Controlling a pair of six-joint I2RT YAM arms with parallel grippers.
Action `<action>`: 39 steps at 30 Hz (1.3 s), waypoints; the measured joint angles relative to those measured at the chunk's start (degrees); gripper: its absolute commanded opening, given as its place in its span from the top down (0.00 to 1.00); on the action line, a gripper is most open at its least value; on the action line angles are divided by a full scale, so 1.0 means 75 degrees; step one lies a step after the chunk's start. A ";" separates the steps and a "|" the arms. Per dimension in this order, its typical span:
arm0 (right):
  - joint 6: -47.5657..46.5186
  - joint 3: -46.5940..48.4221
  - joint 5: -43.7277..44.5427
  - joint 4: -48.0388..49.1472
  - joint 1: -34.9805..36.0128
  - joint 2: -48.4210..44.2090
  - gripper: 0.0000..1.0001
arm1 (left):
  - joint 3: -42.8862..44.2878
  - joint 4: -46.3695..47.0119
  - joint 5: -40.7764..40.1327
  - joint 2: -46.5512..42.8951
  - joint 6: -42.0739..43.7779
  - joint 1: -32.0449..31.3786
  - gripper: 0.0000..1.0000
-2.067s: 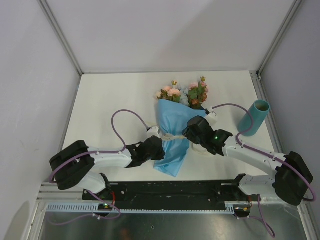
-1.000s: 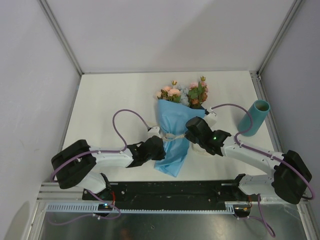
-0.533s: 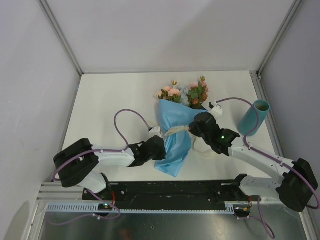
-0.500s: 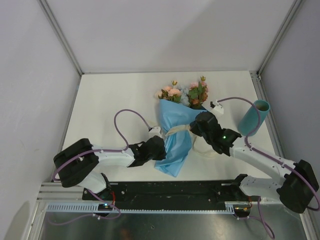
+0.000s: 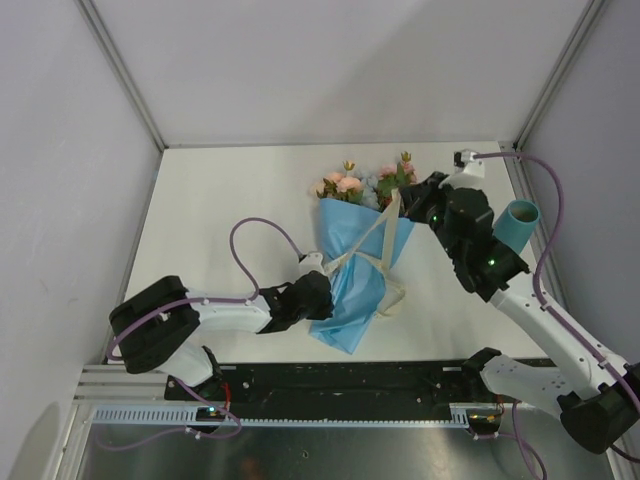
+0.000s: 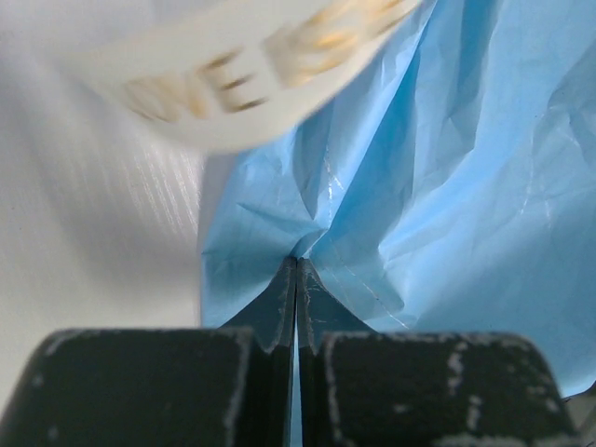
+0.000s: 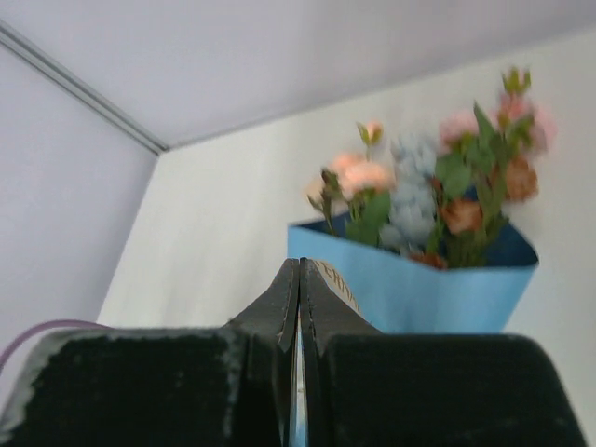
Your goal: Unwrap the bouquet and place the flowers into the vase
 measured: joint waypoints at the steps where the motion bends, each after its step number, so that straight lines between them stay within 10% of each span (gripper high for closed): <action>1: -0.0268 0.0128 -0.0122 0.0157 -0.0096 0.0003 1.00 | 0.0023 -0.0012 -0.0006 0.0015 0.0003 0.0000 1.00; 19: -0.3293 0.5217 -0.2008 0.2063 -0.1714 0.1617 1.00 | 0.0189 -0.0289 -0.0134 0.0029 0.0006 0.0000 0.99; 22: -0.3305 0.5840 -0.2232 0.1851 -0.1728 0.1772 1.00 | 0.0195 -0.0326 -0.0134 -0.0012 0.0035 0.0000 0.82; 30: -0.2530 0.4246 -0.2903 0.0659 -0.1725 0.0871 1.00 | 0.0833 -0.1113 -0.0347 -0.0819 0.0761 0.0000 0.35; 39: -0.1749 0.2040 -0.4232 -0.0842 -0.1708 -0.0321 1.00 | 0.1862 -0.1437 -0.0233 -0.2681 0.2460 0.0000 0.25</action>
